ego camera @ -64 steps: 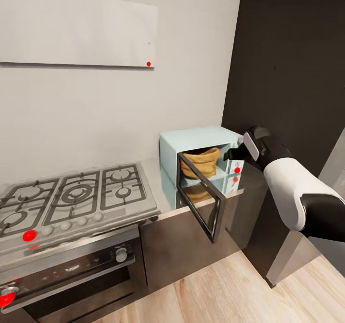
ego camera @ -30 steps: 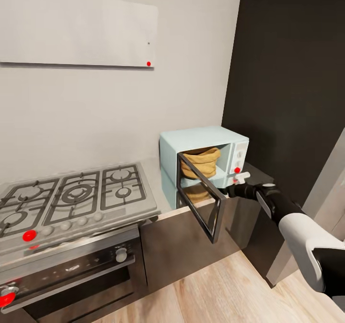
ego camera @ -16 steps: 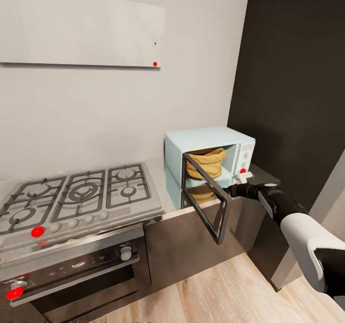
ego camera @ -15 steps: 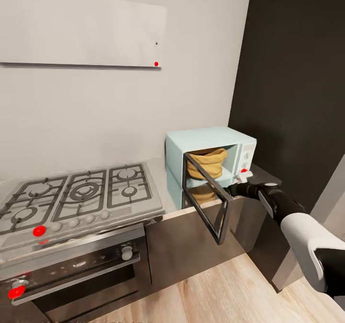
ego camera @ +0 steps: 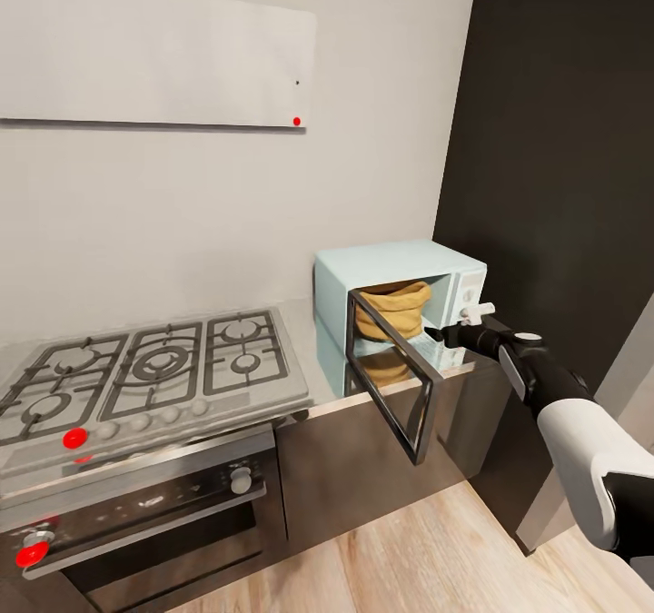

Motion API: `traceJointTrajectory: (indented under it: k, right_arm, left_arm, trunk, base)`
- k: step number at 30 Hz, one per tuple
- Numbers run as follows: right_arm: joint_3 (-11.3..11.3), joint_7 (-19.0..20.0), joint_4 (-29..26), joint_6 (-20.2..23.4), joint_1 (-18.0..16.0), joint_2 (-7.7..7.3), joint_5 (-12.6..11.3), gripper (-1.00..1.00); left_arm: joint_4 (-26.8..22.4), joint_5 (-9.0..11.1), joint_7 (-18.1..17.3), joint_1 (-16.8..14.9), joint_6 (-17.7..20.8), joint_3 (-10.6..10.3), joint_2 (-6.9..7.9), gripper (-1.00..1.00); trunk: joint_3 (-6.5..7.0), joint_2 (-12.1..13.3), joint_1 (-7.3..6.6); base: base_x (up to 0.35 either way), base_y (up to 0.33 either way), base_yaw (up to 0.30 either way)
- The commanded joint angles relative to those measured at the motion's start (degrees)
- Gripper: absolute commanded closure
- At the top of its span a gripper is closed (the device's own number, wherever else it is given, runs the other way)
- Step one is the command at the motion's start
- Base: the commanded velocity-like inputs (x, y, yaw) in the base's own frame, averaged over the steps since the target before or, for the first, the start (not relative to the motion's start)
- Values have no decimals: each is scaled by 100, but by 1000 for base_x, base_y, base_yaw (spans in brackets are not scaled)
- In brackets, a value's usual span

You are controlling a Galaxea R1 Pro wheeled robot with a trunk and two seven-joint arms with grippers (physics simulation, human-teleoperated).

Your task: In the kitchen, take the popcorn bag from the countertop, put it into the microwave, and heat it until the popcorn is cooked so the cooked popcorn ends up inside the bag.

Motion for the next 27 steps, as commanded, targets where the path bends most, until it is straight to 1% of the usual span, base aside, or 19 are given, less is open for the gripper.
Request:
traceJointTrajectory:
  k: [1, 12, 19, 23, 27]
  right_arm:
    - [-45, 47, -9, 33, -3, 9, 58, -100]
    - [-51, 45, 38, 42, -3, 28, 65, -100]
    - [-71, 23, 17, 101, -3, 2, 14, -100]
    - [-71, 21, 21, 116, -3, 46, 5, -100]
    - [-69, 21, 21, 119, -3, 59, 5, -100]
  left_arm:
    - [-5, 20, 12, -1, -11, 3, -2, -100]
    - [-11, 20, 15, -1, -16, -4, 4, -100]
    - [-12, 20, 8, -1, -14, -5, 2, -100]
    - [-12, 20, 8, -1, -11, -4, 4, -100]
    - [-12, 20, 8, -1, -12, -4, 2, -100]
  trunk:
    - [-7, -4, 0]
    - [-7, -4, 0]
    - [-7, -4, 0]
    - [-7, -4, 0]
    - [-7, -4, 0]
  base:
    - [0, 0, 0]
    - [0, 0, 0]
    - [51, -57, 2]
    - [8, -4, 189]
    - [1, 0, 265]
